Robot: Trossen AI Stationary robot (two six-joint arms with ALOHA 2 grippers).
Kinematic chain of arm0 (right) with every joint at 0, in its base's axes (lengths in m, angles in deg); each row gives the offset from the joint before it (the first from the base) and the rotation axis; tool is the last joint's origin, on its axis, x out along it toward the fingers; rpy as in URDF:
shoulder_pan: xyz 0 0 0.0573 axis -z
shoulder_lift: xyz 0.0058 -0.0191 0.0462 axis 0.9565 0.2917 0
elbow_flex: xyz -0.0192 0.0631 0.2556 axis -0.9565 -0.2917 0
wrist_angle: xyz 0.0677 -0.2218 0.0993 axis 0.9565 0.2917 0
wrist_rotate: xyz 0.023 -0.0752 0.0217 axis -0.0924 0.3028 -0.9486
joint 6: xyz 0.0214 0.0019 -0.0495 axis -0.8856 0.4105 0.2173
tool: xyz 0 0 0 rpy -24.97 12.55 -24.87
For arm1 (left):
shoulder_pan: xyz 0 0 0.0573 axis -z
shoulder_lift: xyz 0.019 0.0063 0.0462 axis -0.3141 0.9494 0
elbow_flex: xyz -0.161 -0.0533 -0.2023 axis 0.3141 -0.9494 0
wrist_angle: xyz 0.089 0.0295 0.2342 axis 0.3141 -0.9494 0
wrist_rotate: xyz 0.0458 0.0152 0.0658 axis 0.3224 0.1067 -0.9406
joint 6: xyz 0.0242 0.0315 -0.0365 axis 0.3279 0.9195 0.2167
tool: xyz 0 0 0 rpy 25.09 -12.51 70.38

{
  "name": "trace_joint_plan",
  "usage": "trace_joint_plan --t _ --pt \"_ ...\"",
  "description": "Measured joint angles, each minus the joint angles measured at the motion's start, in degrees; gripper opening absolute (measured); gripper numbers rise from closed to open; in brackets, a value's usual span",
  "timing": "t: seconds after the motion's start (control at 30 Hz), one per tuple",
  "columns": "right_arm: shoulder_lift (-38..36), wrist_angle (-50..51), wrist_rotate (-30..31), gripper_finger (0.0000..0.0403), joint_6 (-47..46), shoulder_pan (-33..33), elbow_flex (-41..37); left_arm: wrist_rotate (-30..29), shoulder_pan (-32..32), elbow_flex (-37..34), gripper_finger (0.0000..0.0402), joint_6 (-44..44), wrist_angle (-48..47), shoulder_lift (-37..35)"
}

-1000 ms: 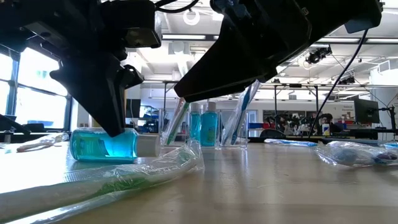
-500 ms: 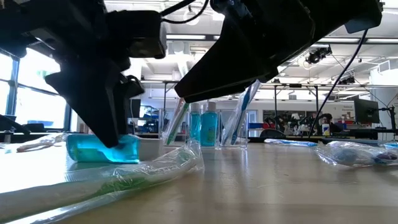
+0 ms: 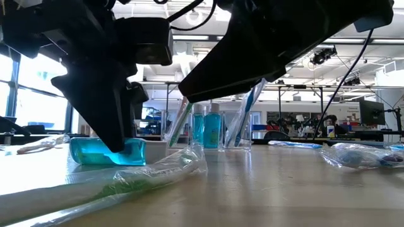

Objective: Pick & Place toothbrushing station
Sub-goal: Put the blue mouthwash into the transparent organizer

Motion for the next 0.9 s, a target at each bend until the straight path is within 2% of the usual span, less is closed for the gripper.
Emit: trace_joint_plan --t 0.27,0.5,0.9 --pt "0.00 -0.15 -0.09 0.0313 0.00 0.00 0.00 0.52 -0.41 -1.85 0.0145 -1.64 2.98 0.00" --pt "0.02 -0.52 -0.13 0.0313 0.00 0.00 0.00 0.12 -0.51 -1.86 0.0146 -2.93 4.37 1.03" --pt "0.02 -0.92 -0.20 0.0313 -0.01 -0.04 0.00 4.91 -1.64 -1.82 0.0135 -3.98 8.29 2.99"
